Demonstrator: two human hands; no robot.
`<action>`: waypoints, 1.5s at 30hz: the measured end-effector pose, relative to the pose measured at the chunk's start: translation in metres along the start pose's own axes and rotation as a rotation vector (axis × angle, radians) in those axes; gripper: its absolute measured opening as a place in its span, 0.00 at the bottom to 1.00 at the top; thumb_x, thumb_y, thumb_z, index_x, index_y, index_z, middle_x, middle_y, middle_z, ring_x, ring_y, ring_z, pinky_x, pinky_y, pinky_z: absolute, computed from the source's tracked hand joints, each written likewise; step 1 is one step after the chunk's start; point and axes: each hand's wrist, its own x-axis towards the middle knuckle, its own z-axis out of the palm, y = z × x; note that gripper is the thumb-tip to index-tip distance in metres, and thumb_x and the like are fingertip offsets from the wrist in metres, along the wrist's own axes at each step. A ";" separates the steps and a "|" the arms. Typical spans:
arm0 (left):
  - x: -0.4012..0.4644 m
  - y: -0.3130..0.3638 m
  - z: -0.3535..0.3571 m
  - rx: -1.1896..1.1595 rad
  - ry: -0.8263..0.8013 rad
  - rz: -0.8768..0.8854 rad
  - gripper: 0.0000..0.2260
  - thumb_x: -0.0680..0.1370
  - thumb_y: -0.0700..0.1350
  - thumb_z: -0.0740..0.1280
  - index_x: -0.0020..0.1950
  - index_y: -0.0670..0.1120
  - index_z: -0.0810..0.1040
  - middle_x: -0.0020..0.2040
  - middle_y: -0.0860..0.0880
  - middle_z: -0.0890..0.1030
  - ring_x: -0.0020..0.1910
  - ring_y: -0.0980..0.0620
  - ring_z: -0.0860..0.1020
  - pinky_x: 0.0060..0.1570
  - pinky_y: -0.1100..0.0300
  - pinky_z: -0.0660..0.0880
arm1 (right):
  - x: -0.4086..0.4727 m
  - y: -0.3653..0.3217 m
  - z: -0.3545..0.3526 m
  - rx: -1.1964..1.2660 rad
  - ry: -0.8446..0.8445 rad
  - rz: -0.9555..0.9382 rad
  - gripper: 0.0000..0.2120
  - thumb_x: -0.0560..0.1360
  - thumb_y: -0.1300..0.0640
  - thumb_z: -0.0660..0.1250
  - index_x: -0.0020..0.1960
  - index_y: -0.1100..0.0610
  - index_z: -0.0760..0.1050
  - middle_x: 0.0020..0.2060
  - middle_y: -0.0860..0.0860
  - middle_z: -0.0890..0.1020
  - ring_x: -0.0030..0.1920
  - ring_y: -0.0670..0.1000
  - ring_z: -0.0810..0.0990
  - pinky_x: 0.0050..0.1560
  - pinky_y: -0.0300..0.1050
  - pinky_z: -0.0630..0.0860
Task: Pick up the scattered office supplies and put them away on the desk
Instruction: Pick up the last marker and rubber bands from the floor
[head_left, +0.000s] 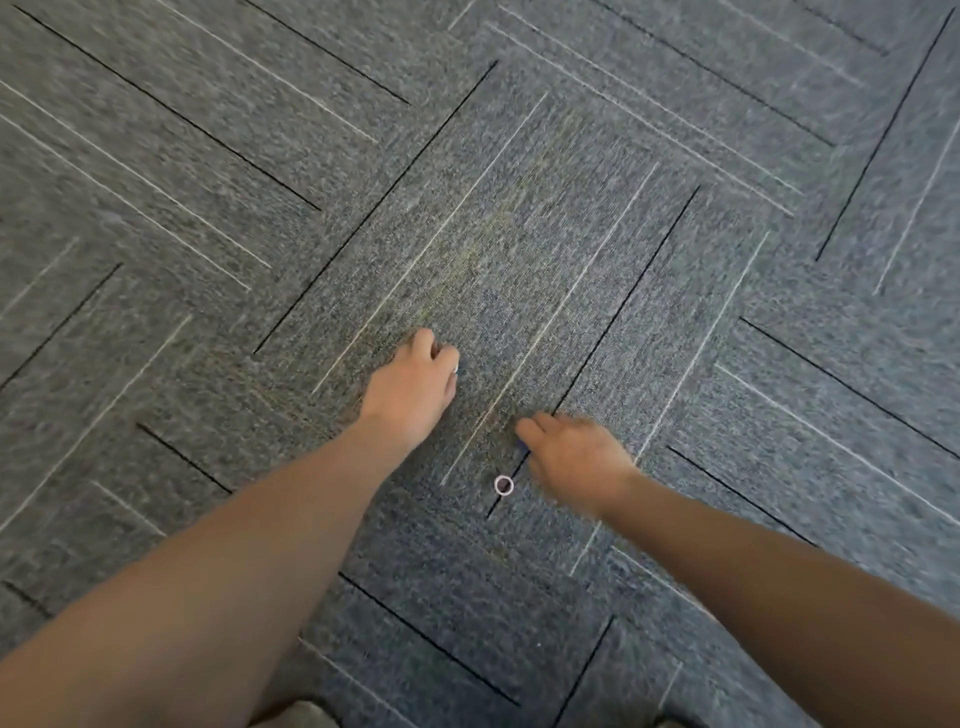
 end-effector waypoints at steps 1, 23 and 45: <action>0.001 0.002 0.002 0.017 0.012 0.014 0.08 0.81 0.47 0.58 0.56 0.45 0.69 0.57 0.43 0.67 0.46 0.50 0.70 0.34 0.58 0.73 | 0.000 -0.003 -0.002 0.047 -0.014 0.012 0.12 0.80 0.59 0.55 0.63 0.54 0.65 0.57 0.52 0.74 0.39 0.49 0.78 0.36 0.43 0.80; -0.086 -0.018 -0.130 -0.160 -0.029 0.040 0.04 0.78 0.43 0.62 0.52 0.47 0.69 0.47 0.51 0.73 0.42 0.54 0.73 0.38 0.63 0.70 | -0.014 -0.057 -0.146 0.123 0.017 -0.021 0.07 0.82 0.52 0.54 0.50 0.52 0.69 0.34 0.46 0.72 0.32 0.46 0.75 0.30 0.40 0.73; -0.740 -0.129 -0.637 -0.413 0.586 -1.184 0.12 0.75 0.44 0.59 0.57 0.45 0.74 0.55 0.47 0.75 0.57 0.46 0.73 0.54 0.54 0.71 | -0.287 -0.747 -0.600 -0.243 0.042 -1.056 0.06 0.79 0.53 0.57 0.46 0.54 0.69 0.43 0.54 0.81 0.45 0.60 0.78 0.37 0.49 0.65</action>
